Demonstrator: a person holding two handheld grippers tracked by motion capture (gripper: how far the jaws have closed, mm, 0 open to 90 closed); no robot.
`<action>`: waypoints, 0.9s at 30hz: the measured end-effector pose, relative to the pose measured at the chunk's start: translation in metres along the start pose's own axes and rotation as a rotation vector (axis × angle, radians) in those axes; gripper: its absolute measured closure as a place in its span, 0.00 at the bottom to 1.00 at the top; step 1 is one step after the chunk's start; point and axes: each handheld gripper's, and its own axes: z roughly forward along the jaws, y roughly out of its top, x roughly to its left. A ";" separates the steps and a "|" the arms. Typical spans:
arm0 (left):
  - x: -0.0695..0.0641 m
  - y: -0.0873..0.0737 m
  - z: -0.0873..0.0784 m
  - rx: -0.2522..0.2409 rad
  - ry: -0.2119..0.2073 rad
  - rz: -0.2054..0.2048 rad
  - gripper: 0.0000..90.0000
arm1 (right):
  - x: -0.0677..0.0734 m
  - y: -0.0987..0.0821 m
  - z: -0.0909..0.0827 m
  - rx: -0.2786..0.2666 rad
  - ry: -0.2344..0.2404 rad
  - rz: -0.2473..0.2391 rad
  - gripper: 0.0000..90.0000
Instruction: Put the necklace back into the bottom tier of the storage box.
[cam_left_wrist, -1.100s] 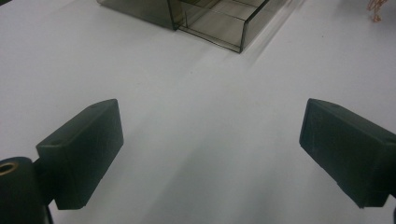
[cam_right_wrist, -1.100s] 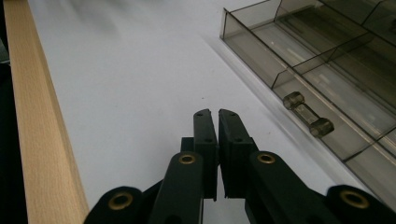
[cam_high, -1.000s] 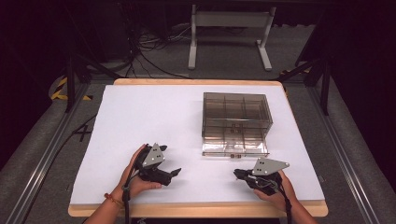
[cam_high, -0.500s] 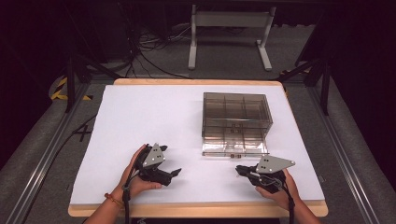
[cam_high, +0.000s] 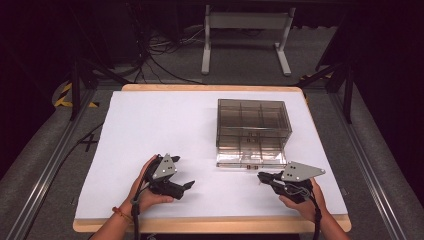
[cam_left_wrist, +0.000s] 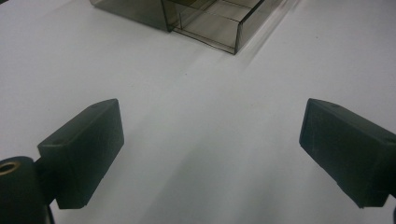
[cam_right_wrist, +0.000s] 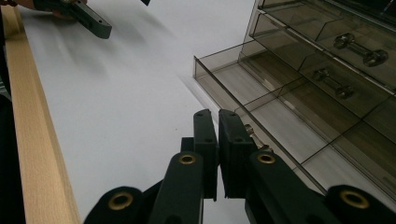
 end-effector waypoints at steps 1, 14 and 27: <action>0.000 0.000 0.000 -0.001 0.000 0.002 0.08 | 0.000 0.000 0.000 -0.002 -0.002 0.000 0.97; -0.001 0.000 0.001 0.004 -0.004 0.003 0.08 | -0.004 0.006 -0.006 -0.024 -0.015 0.005 0.97; -0.001 0.000 0.003 0.008 -0.012 0.005 0.08 | -0.011 0.015 -0.009 -0.028 -0.037 0.000 0.97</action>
